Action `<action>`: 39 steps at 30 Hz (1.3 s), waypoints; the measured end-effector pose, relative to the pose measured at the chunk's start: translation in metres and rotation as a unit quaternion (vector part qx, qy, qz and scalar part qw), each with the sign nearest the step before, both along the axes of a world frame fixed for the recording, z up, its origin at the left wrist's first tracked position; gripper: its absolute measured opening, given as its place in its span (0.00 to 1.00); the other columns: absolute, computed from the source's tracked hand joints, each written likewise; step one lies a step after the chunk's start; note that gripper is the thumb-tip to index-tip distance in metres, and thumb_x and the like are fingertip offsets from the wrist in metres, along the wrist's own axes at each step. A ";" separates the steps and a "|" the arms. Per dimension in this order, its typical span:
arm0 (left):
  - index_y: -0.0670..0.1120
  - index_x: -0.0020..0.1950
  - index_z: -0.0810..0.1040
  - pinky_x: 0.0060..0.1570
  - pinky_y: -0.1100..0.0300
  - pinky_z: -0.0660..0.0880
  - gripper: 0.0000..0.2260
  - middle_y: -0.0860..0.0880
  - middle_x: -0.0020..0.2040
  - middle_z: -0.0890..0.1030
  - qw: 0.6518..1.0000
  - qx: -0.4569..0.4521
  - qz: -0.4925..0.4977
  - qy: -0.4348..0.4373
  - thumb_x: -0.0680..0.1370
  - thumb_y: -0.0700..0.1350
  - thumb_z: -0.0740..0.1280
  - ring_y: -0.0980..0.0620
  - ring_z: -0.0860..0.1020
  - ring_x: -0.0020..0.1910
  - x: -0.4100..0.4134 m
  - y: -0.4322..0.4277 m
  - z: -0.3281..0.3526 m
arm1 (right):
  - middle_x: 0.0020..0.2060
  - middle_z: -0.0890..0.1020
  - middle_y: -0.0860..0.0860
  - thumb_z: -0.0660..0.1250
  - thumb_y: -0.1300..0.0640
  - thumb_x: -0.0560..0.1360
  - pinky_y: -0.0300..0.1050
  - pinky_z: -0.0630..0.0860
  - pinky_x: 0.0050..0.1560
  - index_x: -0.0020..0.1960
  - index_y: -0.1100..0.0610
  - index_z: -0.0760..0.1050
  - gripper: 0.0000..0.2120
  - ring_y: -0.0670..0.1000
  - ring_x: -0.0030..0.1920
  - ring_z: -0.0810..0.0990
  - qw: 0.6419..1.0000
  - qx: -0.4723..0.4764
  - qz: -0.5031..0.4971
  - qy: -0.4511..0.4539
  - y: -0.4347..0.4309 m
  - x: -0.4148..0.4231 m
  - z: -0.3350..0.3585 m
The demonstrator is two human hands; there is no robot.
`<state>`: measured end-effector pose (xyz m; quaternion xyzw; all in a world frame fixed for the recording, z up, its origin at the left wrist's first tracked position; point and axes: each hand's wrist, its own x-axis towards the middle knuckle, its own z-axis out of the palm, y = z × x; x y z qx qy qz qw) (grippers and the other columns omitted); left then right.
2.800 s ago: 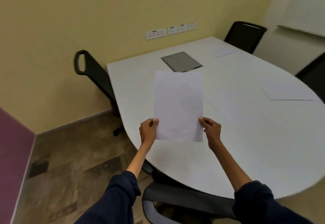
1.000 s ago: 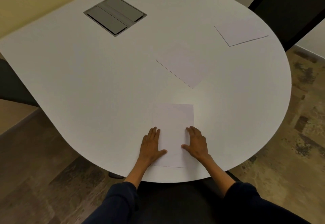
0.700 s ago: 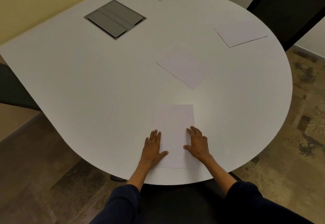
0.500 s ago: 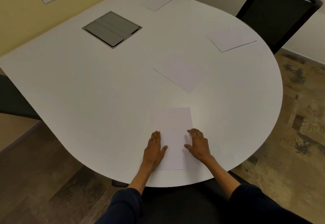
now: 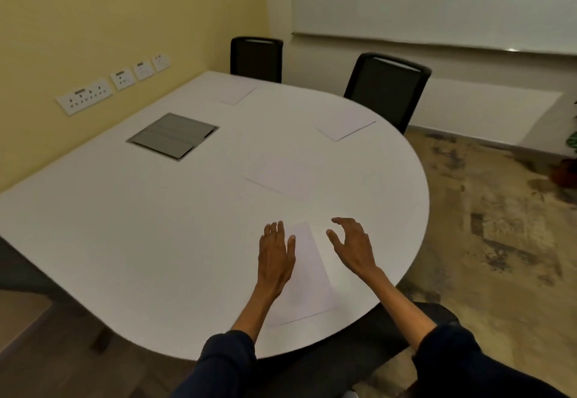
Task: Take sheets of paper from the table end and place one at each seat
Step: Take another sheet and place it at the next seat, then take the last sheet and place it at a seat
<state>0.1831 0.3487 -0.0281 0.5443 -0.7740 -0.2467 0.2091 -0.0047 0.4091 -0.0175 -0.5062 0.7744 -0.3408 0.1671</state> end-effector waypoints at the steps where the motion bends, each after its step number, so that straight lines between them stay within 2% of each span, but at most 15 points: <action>1: 0.44 0.80 0.54 0.78 0.54 0.48 0.26 0.45 0.80 0.56 1.000 -0.005 -0.003 0.004 0.84 0.54 0.51 0.49 0.52 0.80 -0.004 0.000 0.008 | 0.67 0.75 0.51 0.63 0.47 0.80 0.52 0.67 0.68 0.68 0.52 0.73 0.18 0.53 0.68 0.71 1.000 -0.010 -0.007 -0.003 0.003 -0.003 0.008; 5: 0.43 0.75 0.64 0.74 0.53 0.62 0.23 0.44 0.75 0.68 0.997 -0.065 0.000 0.045 0.83 0.53 0.56 0.46 0.66 0.74 -0.028 0.010 0.046 | 0.68 0.75 0.51 0.61 0.44 0.80 0.53 0.67 0.69 0.69 0.52 0.71 0.21 0.53 0.70 0.70 0.998 -0.065 -0.025 0.007 0.017 -0.022 0.042; 7: 0.43 0.74 0.67 0.71 0.54 0.66 0.22 0.43 0.73 0.71 0.991 -0.108 0.013 0.072 0.83 0.51 0.58 0.46 0.69 0.72 -0.045 0.015 0.063 | 0.67 0.75 0.51 0.62 0.44 0.80 0.53 0.68 0.68 0.69 0.52 0.71 0.21 0.53 0.69 0.71 0.994 -0.098 -0.033 0.018 0.022 -0.034 0.058; 14: 0.42 0.78 0.60 0.75 0.53 0.60 0.25 0.44 0.77 0.63 0.983 -0.155 0.026 0.094 0.83 0.51 0.56 0.47 0.60 0.77 -0.112 0.031 0.090 | 0.70 0.73 0.51 0.62 0.44 0.80 0.54 0.67 0.68 0.71 0.52 0.68 0.23 0.53 0.70 0.70 0.984 -0.168 -0.055 0.015 0.038 -0.099 0.086; 20: 0.42 0.79 0.54 0.78 0.54 0.52 0.26 0.43 0.79 0.59 0.982 -0.176 0.044 0.060 0.83 0.50 0.55 0.48 0.56 0.79 -0.182 0.052 0.099 | 0.72 0.71 0.51 0.61 0.44 0.80 0.57 0.65 0.70 0.75 0.51 0.65 0.25 0.54 0.72 0.70 0.984 -0.179 -0.006 0.008 0.048 -0.180 0.094; 24: 0.42 0.80 0.52 0.78 0.50 0.56 0.28 0.44 0.80 0.54 0.978 -0.185 0.077 0.053 0.83 0.52 0.55 0.48 0.52 0.80 -0.230 0.063 0.102 | 0.72 0.71 0.52 0.60 0.43 0.80 0.60 0.65 0.70 0.74 0.51 0.65 0.25 0.54 0.72 0.69 0.983 -0.178 0.027 0.021 0.051 -0.232 0.100; 30: 0.41 0.79 0.51 0.78 0.49 0.55 0.29 0.43 0.80 0.54 0.976 -0.181 0.111 0.056 0.83 0.51 0.55 0.48 0.51 0.80 -0.287 0.069 0.104 | 0.72 0.71 0.52 0.59 0.43 0.80 0.57 0.65 0.70 0.74 0.51 0.66 0.25 0.54 0.71 0.69 0.983 -0.182 0.023 0.028 0.042 -0.294 0.103; 39: 0.44 0.80 0.49 0.77 0.52 0.55 0.29 0.45 0.81 0.51 0.973 -0.133 0.177 0.071 0.83 0.54 0.54 0.48 0.52 0.80 -0.325 0.012 0.085 | 0.71 0.72 0.52 0.60 0.43 0.80 0.56 0.65 0.69 0.73 0.52 0.66 0.24 0.53 0.70 0.70 0.986 -0.159 0.057 -0.004 -0.024 -0.334 0.084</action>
